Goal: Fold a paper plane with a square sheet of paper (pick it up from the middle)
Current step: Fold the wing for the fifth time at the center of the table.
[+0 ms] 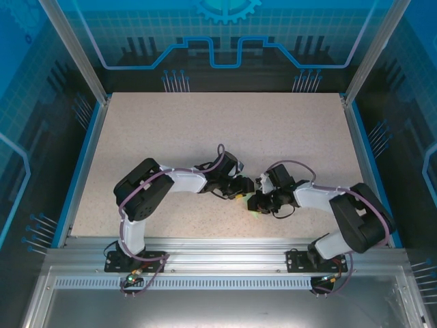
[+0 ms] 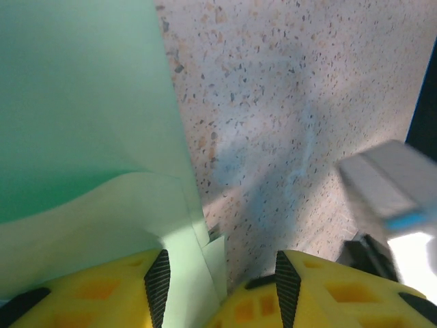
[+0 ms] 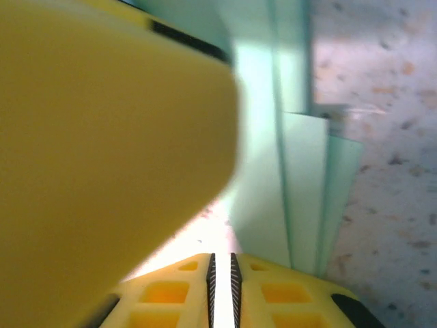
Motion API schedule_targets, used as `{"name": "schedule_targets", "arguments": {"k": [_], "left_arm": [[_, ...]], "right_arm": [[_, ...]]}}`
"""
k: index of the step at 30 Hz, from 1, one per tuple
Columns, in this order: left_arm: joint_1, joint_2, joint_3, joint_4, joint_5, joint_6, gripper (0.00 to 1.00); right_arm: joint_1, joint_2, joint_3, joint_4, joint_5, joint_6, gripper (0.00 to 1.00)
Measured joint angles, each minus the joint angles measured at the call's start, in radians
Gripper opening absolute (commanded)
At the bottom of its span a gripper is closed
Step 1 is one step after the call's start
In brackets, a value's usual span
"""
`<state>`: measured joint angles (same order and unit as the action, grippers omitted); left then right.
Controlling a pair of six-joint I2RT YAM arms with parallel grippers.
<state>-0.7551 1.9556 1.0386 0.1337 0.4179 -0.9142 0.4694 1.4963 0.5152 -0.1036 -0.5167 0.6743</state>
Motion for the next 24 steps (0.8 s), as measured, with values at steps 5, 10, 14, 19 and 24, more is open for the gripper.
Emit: {"name": "schedule_targets", "arguments": {"k": [5, 10, 14, 19, 24], "left_arm": [[0.001, 0.001, 0.001, 0.001, 0.001, 0.002, 0.49], [0.008, 0.002, 0.003, -0.002, 0.008, 0.013, 0.49], [0.019, 0.004, 0.006, -0.007, 0.029, 0.039, 0.50], [0.053, 0.008, 0.017, -0.024, 0.058, 0.090, 0.51], [0.132, 0.010, 0.028, -0.040, 0.058, 0.151, 0.52]], "right_arm": [[-0.020, 0.016, -0.017, 0.028, -0.027, -0.019, 0.05], [-0.026, 0.020, -0.027, 0.048, -0.040, -0.020, 0.03], [-0.026, 0.024, -0.030, 0.056, -0.043, -0.019, 0.01], [-0.026, 0.034, -0.029, 0.069, -0.053, -0.019, 0.00], [-0.026, 0.036, -0.029, 0.072, -0.056, -0.017, 0.00]]}}
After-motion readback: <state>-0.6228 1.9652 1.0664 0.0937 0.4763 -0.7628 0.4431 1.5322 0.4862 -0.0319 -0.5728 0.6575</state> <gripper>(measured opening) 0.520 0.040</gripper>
